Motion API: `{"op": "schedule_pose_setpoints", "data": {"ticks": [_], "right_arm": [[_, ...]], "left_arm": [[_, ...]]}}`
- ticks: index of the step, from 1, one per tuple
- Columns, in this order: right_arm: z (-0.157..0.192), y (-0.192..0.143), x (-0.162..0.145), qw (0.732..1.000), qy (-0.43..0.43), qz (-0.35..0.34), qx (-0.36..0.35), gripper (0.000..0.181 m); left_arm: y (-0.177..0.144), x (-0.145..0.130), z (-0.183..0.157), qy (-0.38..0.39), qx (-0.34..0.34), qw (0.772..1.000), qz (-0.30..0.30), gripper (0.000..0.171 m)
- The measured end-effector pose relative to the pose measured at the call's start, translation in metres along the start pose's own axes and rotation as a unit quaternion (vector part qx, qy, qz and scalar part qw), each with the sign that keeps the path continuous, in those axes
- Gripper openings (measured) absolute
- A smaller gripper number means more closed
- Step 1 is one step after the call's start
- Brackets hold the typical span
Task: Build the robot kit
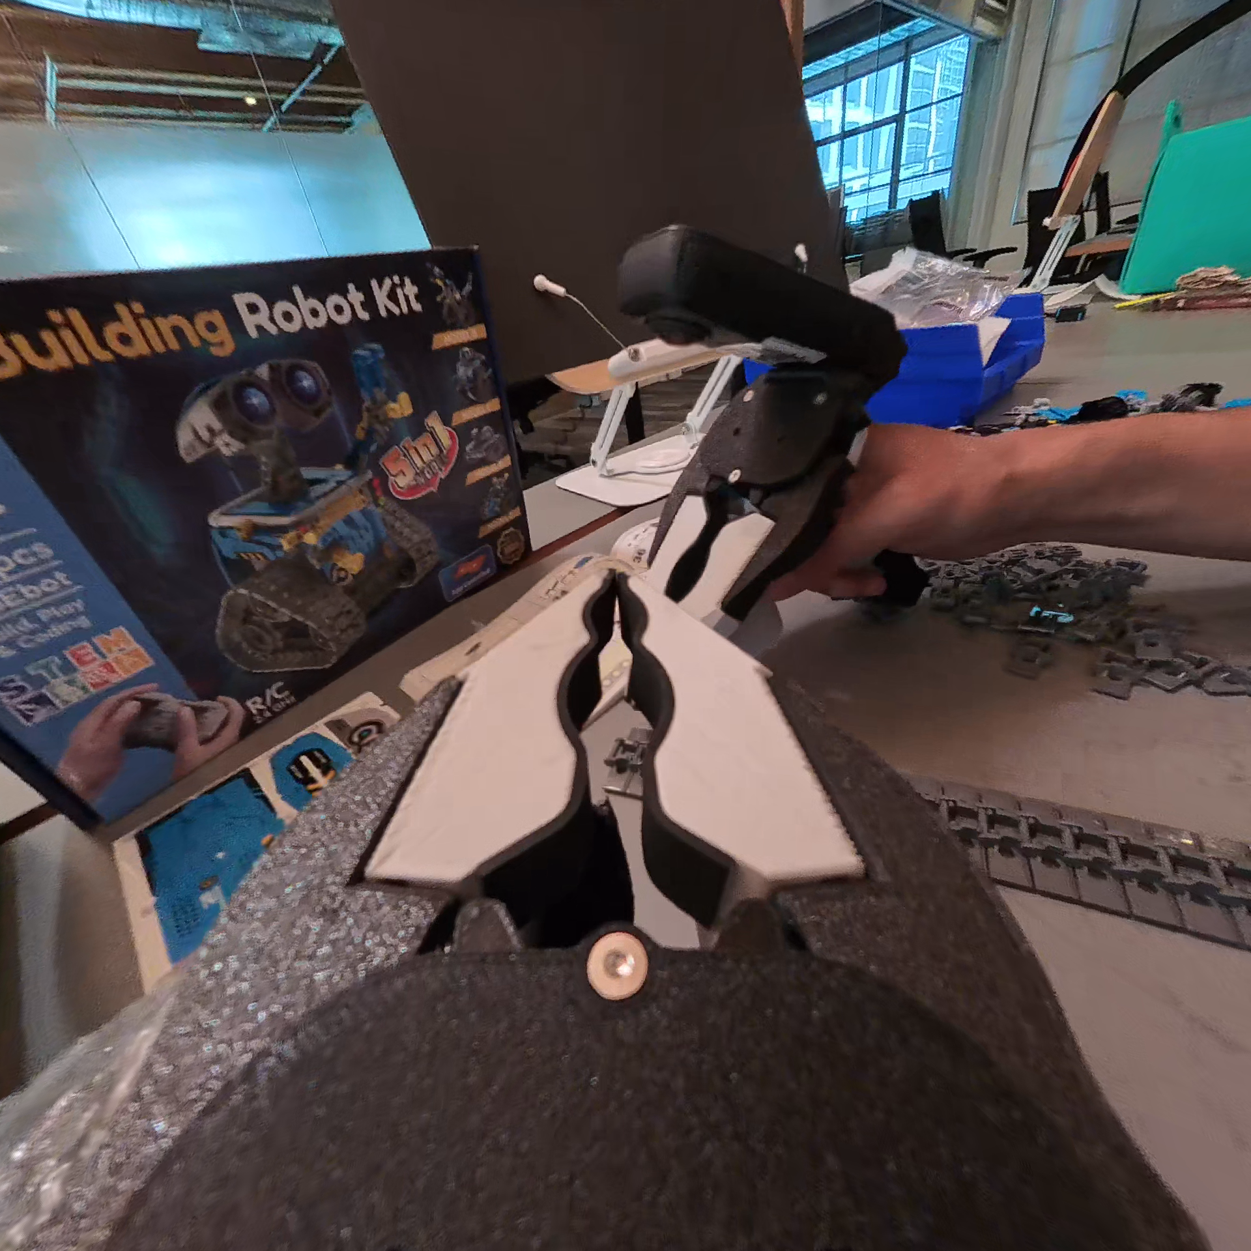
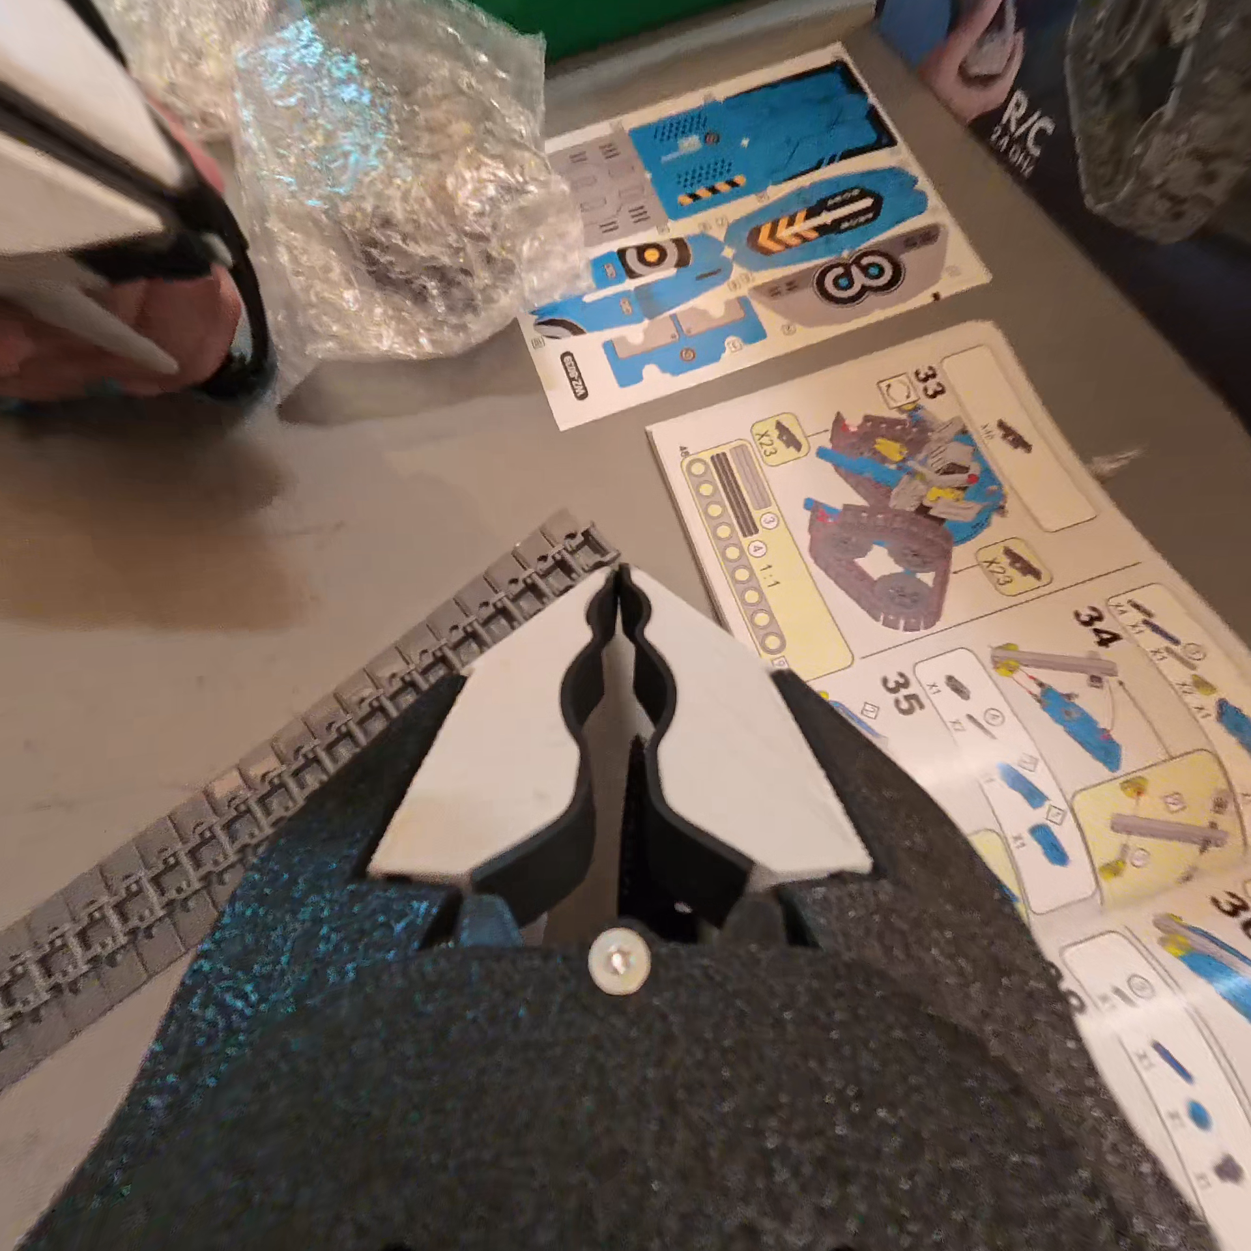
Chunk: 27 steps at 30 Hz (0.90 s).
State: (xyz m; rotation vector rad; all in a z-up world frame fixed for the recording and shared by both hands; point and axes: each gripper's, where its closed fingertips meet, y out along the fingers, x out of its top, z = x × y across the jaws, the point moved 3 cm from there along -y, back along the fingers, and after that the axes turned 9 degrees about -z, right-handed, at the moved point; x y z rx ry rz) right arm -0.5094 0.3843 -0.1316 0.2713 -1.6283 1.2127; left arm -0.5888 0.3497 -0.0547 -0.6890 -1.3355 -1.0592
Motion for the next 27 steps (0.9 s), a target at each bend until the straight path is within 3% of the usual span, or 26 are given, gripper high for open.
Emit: {"op": "schedule_pose_setpoints", "data": {"ticks": [6,27], "right_arm": [[0.001,0.009,-0.012,0.999,-0.010,0.033,0.001,0.000],[0.015,-0.002,-0.008,0.998,-0.045,0.035,0.019,0.000]], "left_arm": [[-0.001,-0.001,0.001,-0.015,-0.008,1.000,-0.001,0.000],[0.000,-0.003,0.001,-0.016,-0.010,1.000,0.007,0.000]]}}
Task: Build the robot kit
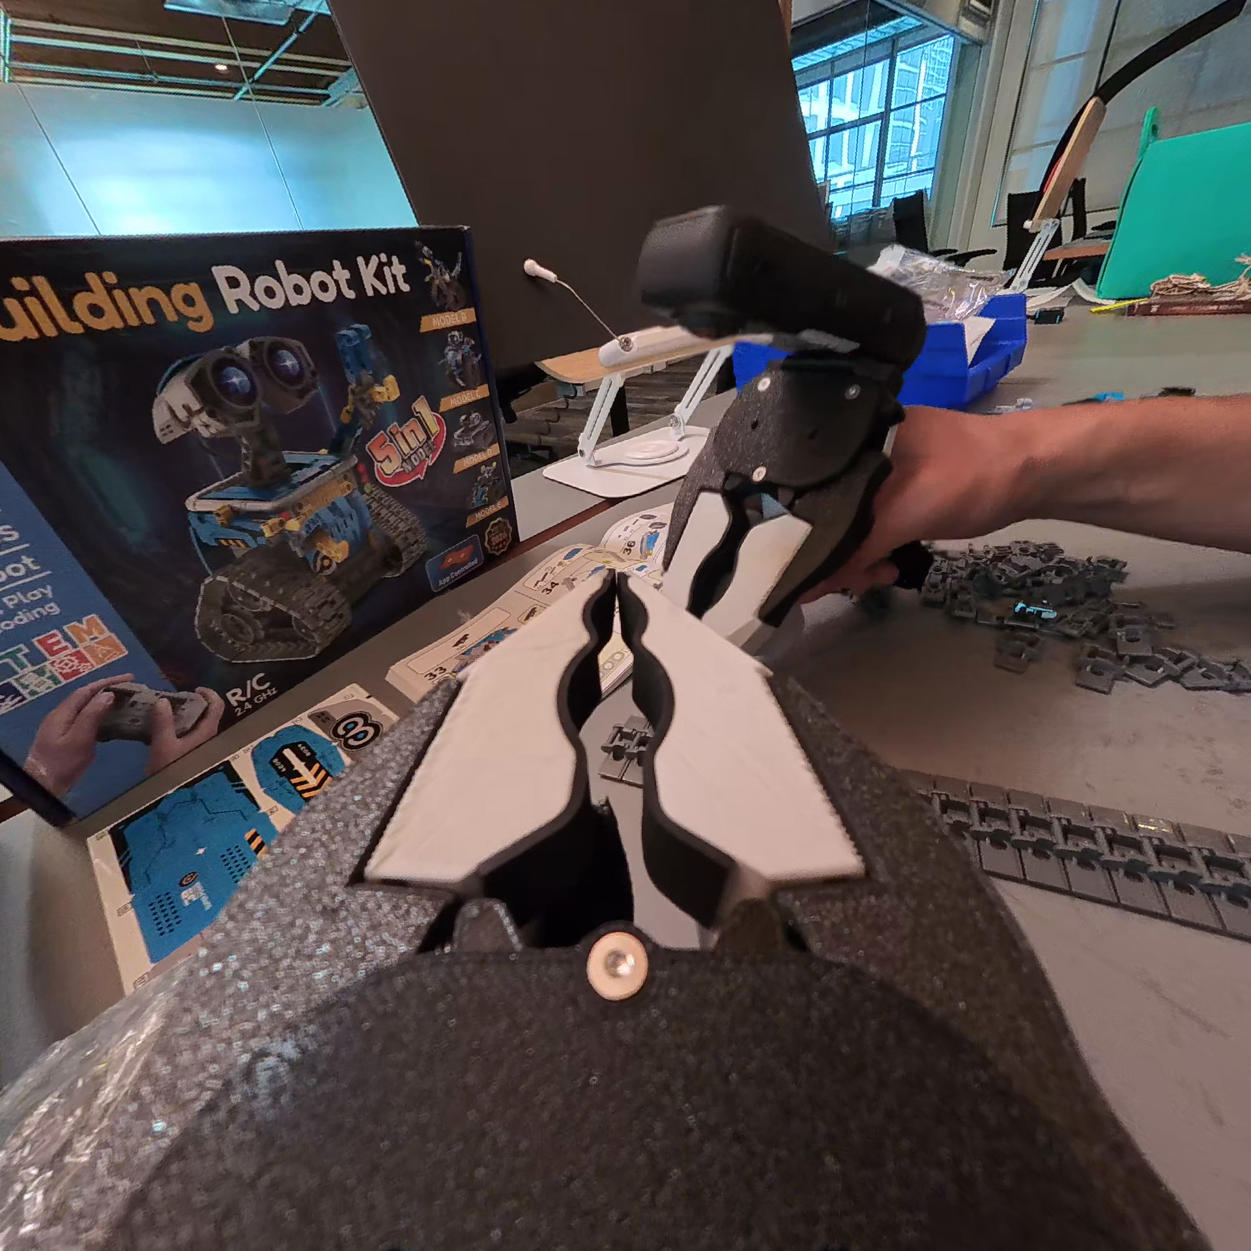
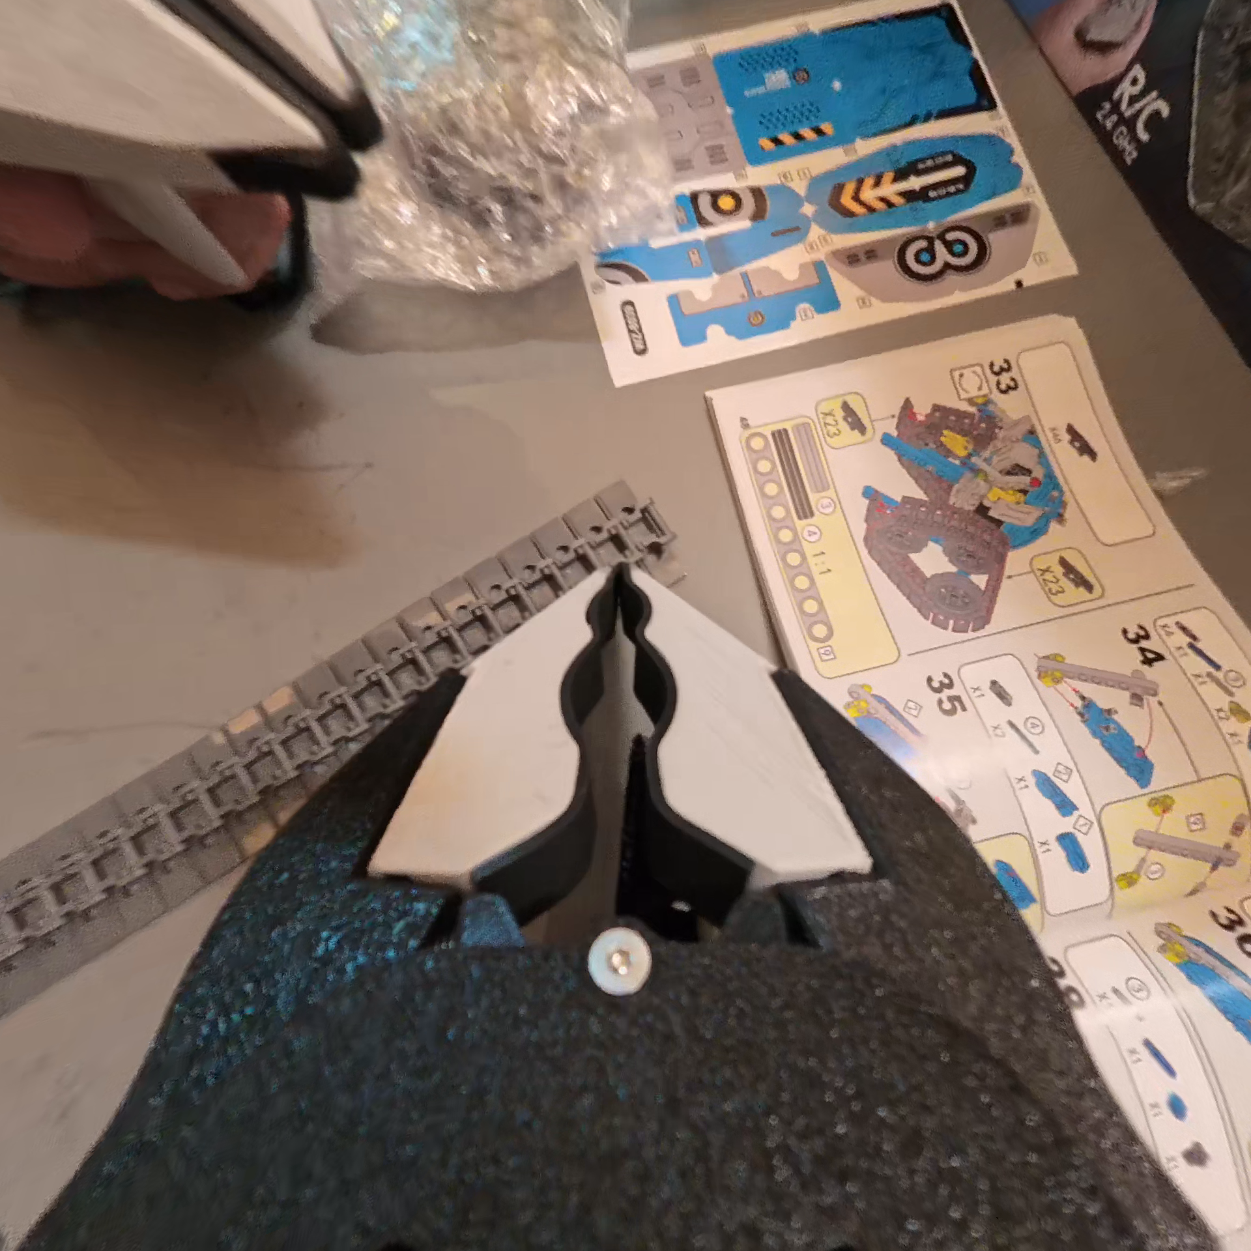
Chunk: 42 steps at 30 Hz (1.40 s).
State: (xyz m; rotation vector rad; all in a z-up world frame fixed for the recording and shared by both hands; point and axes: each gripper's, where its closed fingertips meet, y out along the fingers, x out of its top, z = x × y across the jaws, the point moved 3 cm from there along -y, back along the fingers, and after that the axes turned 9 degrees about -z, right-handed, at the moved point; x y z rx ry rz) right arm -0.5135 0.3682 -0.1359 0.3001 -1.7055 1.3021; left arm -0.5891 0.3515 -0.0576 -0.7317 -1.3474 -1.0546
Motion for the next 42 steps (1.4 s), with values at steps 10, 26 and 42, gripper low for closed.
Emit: {"op": "schedule_pose_setpoints", "data": {"ticks": [10,26,42], "right_arm": [[0.004,0.000,-0.012,0.999,-0.016,0.035,-0.002,0.000],[0.012,-0.006,-0.014,0.997,-0.049,0.053,-0.022,0.000],[0.026,-0.013,-0.011,0.996,-0.066,0.065,-0.018,0.000]], "left_arm": [[0.000,-0.001,-0.001,0.003,-0.001,1.000,0.002,0.000],[0.000,-0.001,0.000,0.011,0.004,1.000,0.004,0.000],[0.000,-0.002,0.003,0.012,0.006,1.000,0.007,0.000]]}}
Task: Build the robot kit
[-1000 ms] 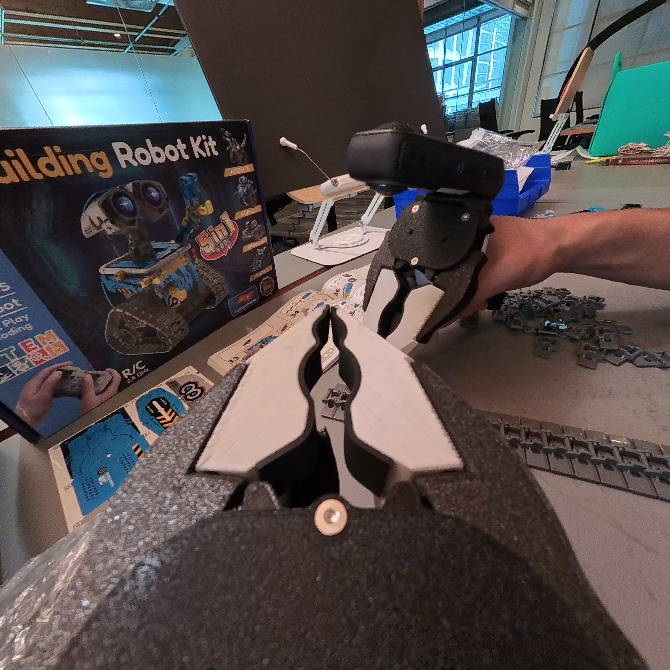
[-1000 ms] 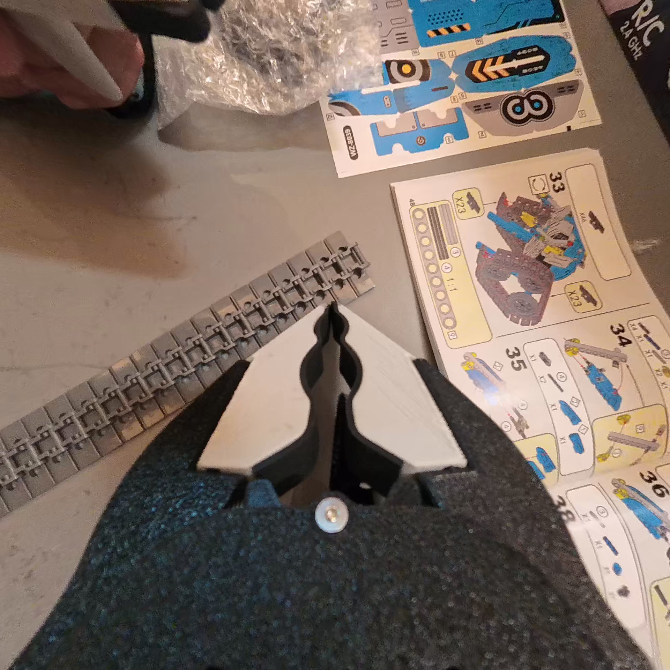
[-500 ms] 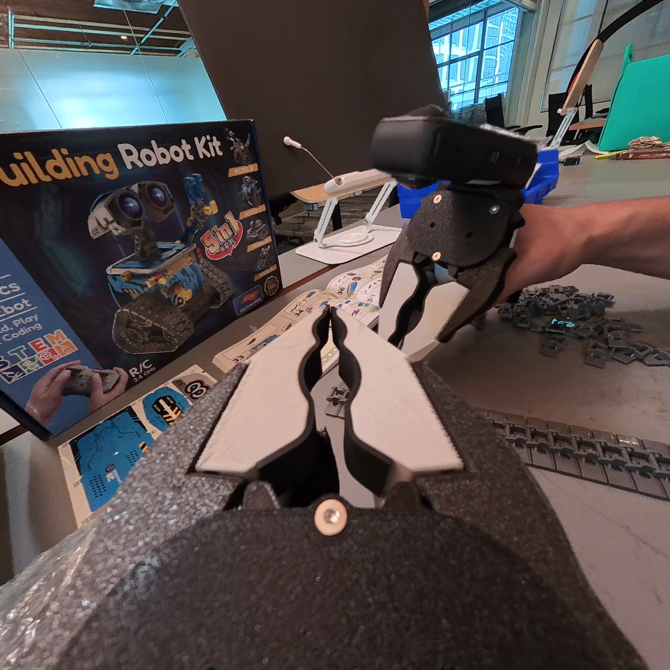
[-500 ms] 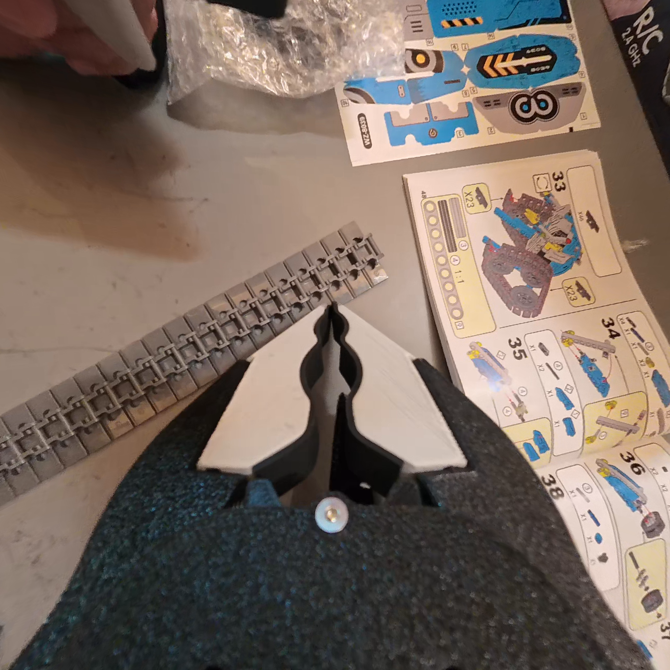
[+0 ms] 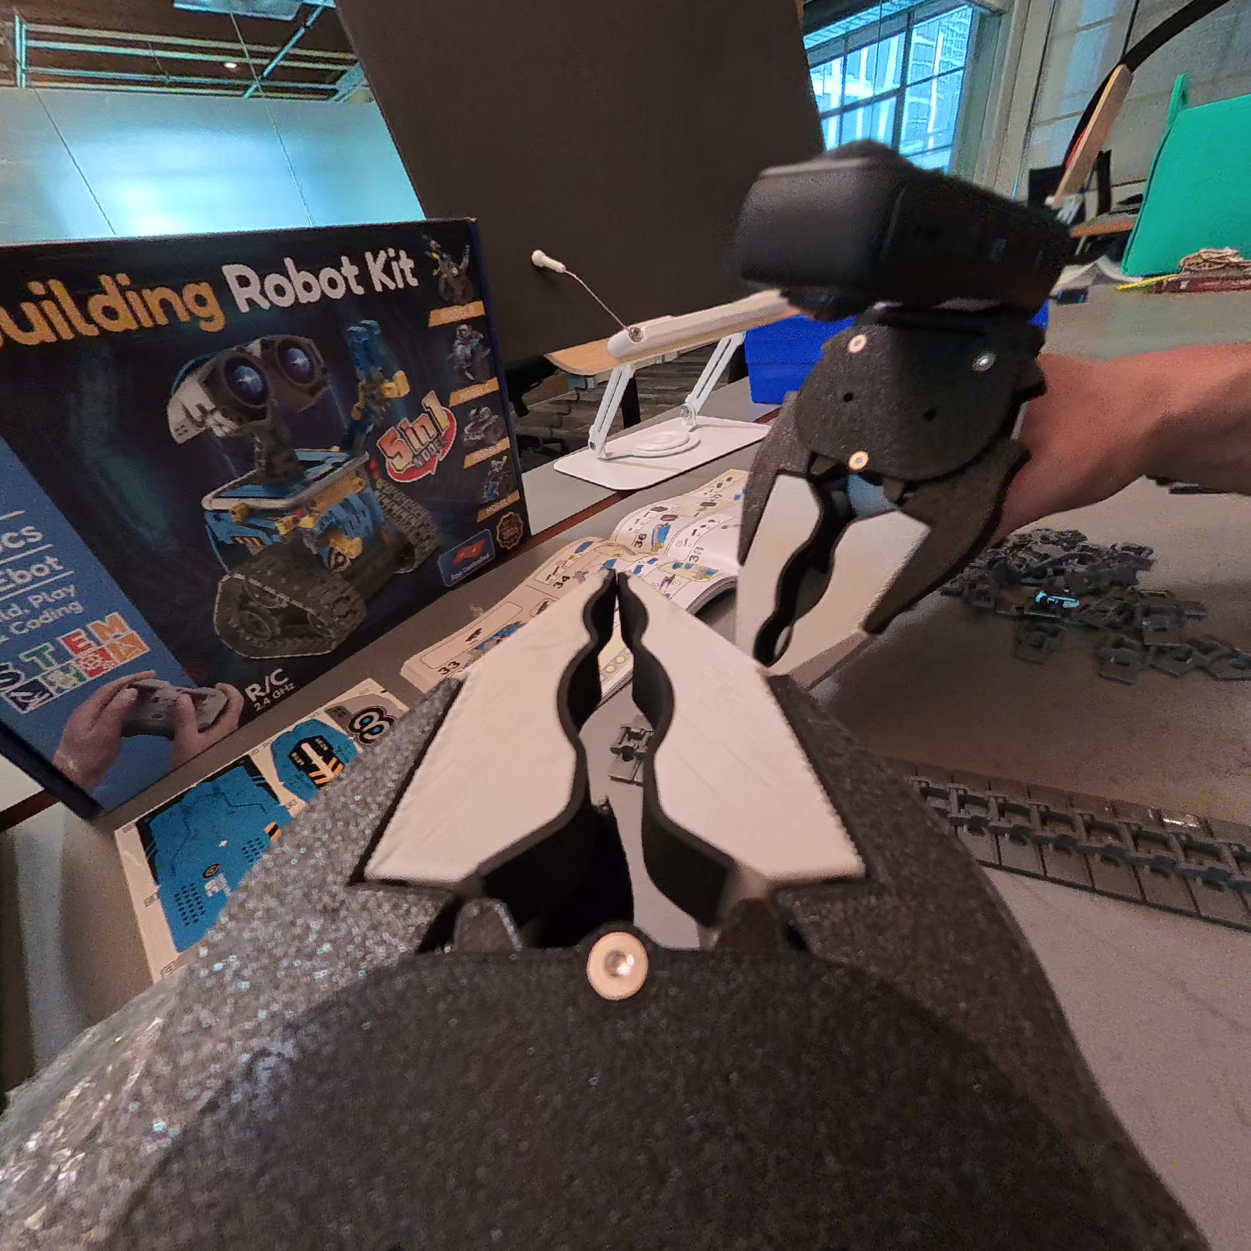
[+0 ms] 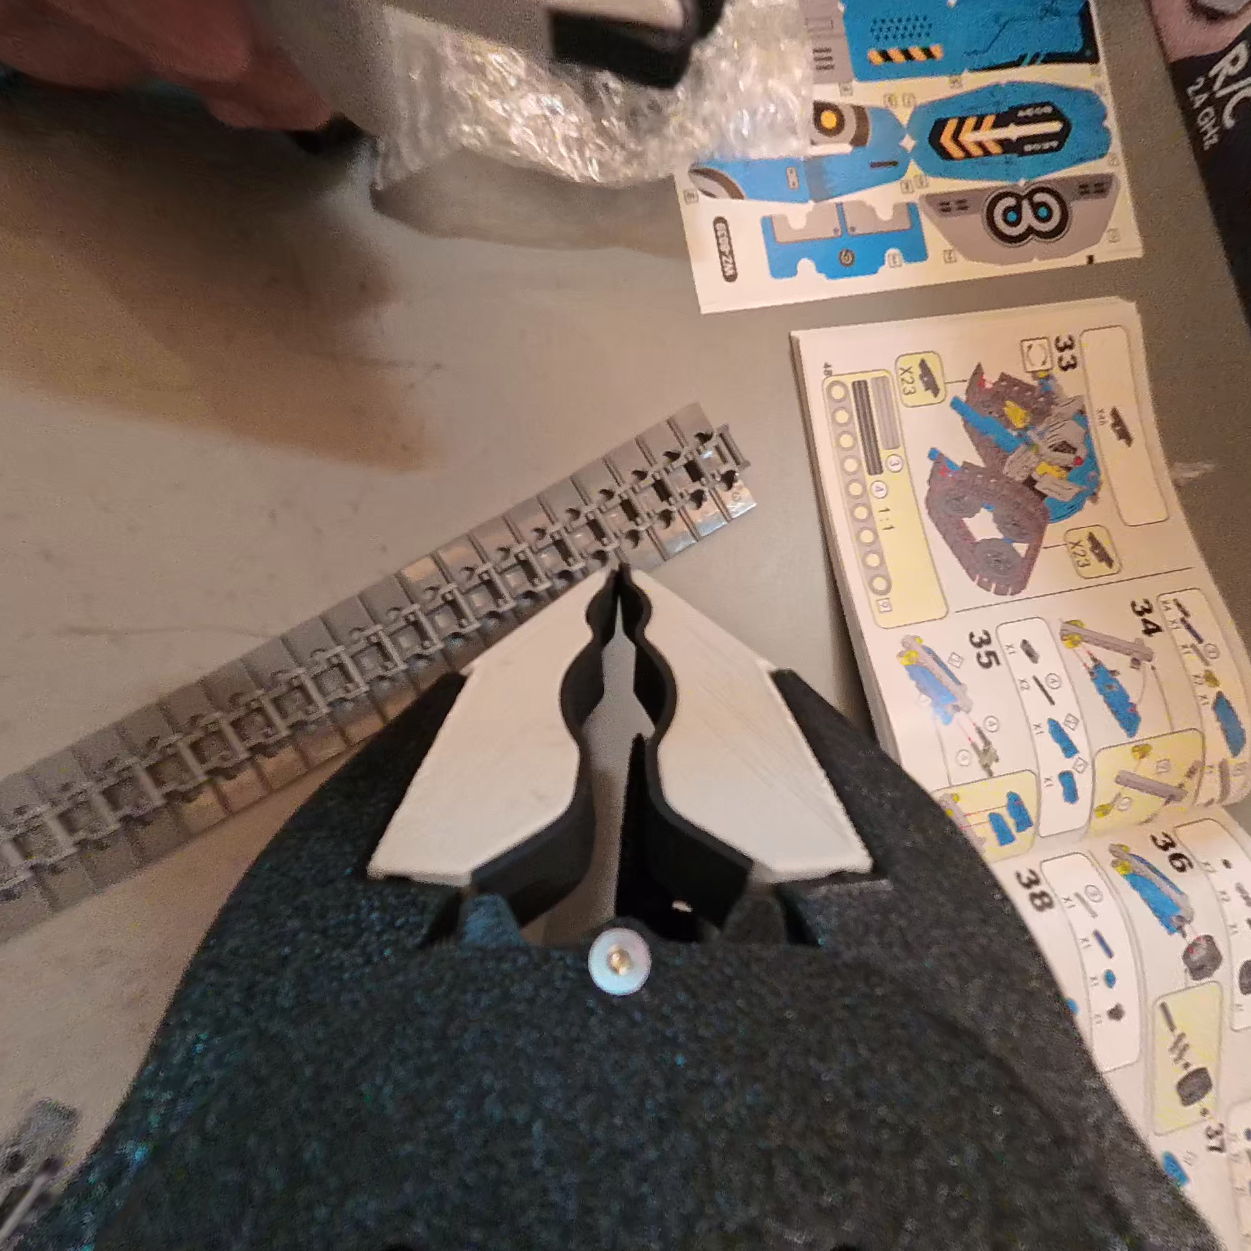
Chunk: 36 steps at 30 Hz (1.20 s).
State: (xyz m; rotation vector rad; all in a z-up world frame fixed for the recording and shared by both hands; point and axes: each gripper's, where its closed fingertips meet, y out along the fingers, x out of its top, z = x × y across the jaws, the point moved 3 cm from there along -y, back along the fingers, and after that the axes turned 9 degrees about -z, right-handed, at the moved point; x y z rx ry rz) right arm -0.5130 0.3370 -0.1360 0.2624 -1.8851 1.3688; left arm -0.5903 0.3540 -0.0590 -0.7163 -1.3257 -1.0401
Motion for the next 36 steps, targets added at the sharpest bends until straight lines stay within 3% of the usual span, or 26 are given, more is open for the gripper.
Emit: {"op": "schedule_pose_setpoints", "data": {"ticks": [36], "right_arm": [[0.029,-0.011,-0.016,0.998,-0.023,-0.007,-0.052,0.000]], "left_arm": [[0.001,-0.002,-0.002,0.009,-0.004,1.000,0.008,0.000]]}}
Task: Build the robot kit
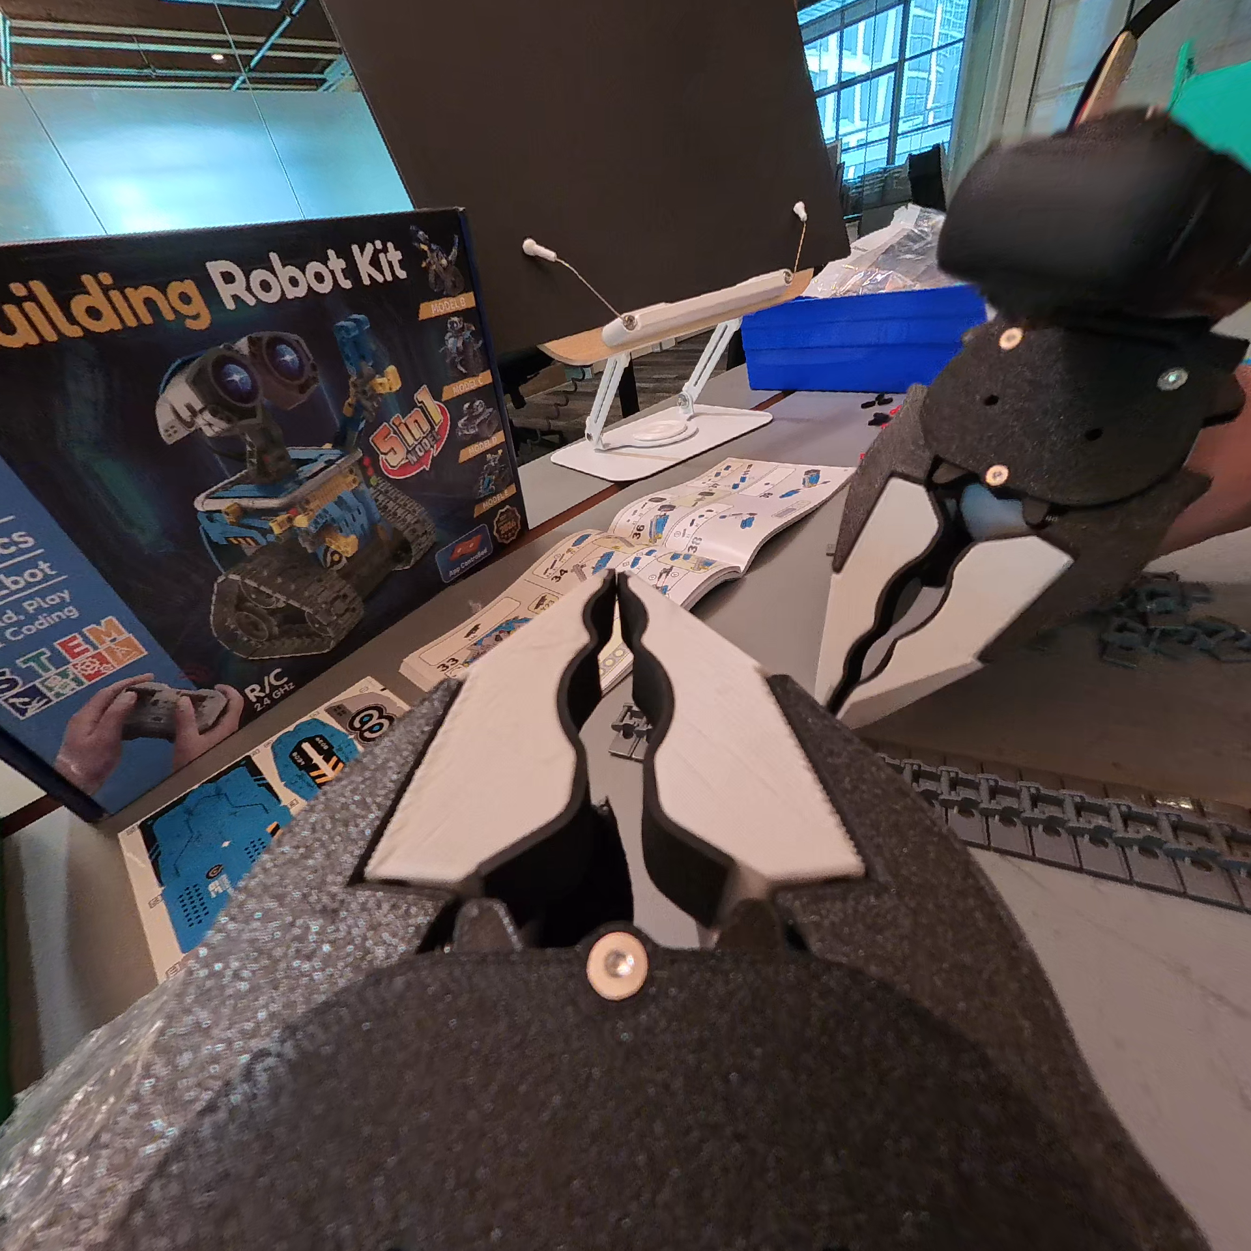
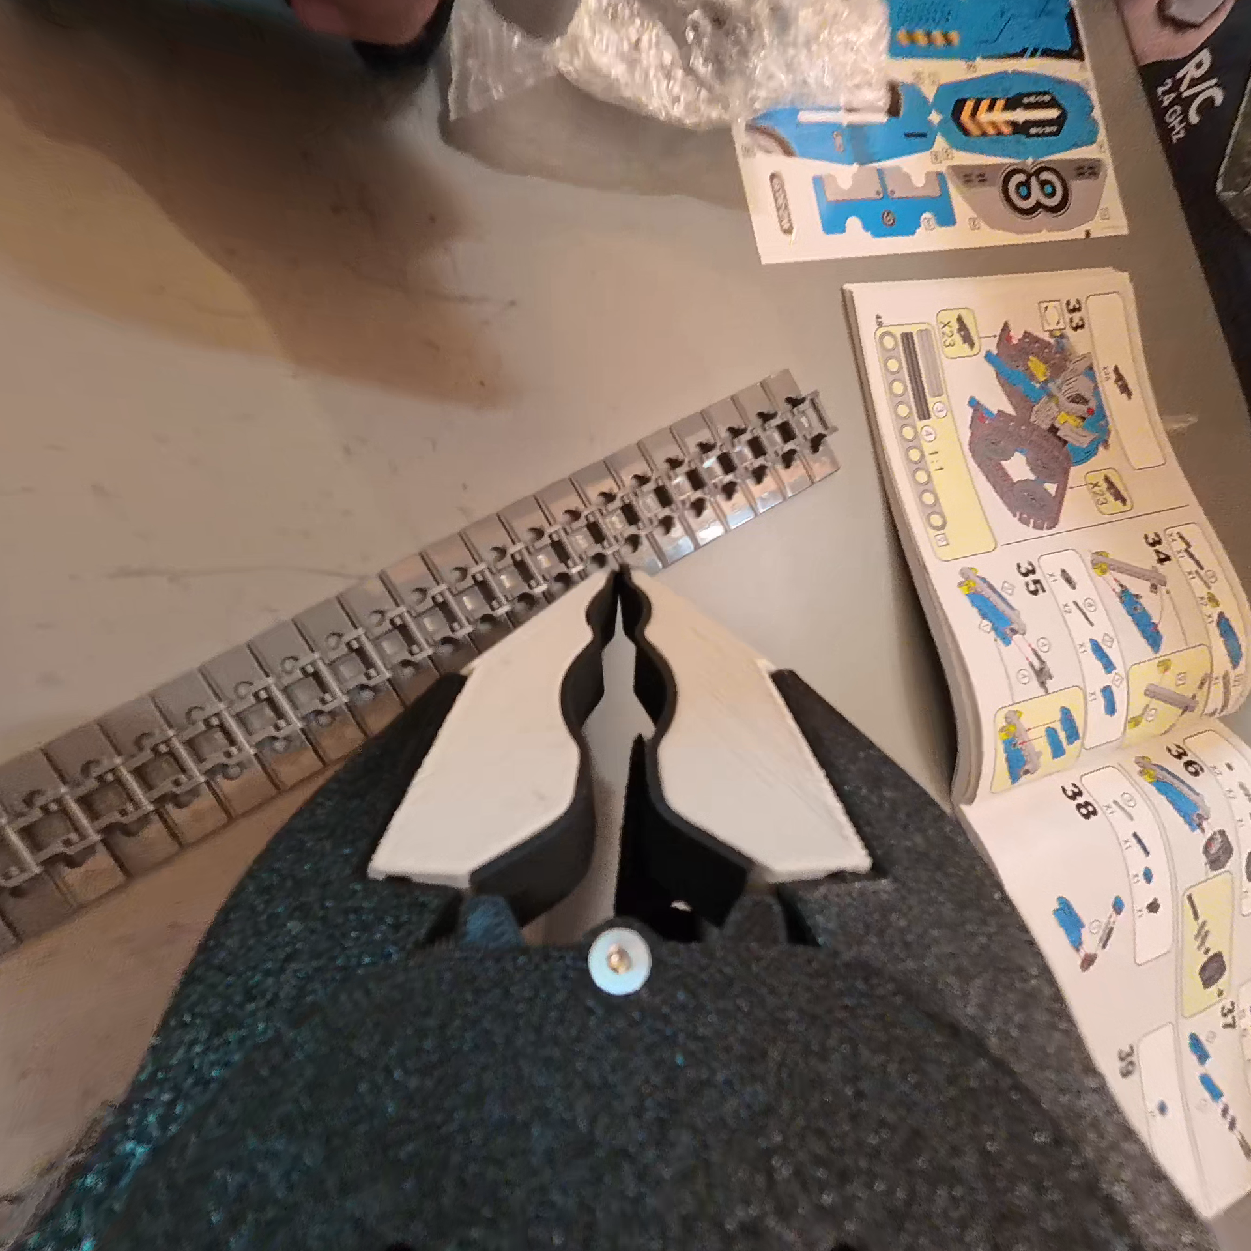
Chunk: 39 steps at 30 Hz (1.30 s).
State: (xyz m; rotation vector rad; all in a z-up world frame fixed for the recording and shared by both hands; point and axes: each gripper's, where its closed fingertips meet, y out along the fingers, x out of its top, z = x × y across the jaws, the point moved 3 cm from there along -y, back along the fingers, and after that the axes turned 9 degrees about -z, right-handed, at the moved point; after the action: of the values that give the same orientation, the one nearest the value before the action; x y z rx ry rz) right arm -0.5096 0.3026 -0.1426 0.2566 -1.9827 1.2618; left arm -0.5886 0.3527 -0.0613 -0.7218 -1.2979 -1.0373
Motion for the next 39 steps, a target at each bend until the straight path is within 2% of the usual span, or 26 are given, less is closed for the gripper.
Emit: {"op": "schedule_pose_setpoints", "data": {"ticks": [20,24,33,39], "right_arm": [[0.009,-0.008,-0.004,1.000,-0.012,-0.014,-0.005,0.000],[0.020,-0.014,-0.003,1.000,-0.008,-0.020,0.000,0.000],[0.020,-0.015,-0.010,1.000,-0.018,-0.007,-0.016,0.000],[0.028,-0.019,-0.009,1.000,-0.011,-0.016,-0.001,0.000]], "left_arm": [[0.001,-0.001,-0.003,0.008,-0.005,1.000,0.004,0.000],[0.001,-0.001,-0.002,0.005,-0.006,1.000,0.004,0.000],[0.001,-0.002,-0.004,0.011,-0.008,1.000,0.006,0.000],[0.001,-0.001,-0.004,0.009,-0.007,1.000,0.006,0.000]]}}
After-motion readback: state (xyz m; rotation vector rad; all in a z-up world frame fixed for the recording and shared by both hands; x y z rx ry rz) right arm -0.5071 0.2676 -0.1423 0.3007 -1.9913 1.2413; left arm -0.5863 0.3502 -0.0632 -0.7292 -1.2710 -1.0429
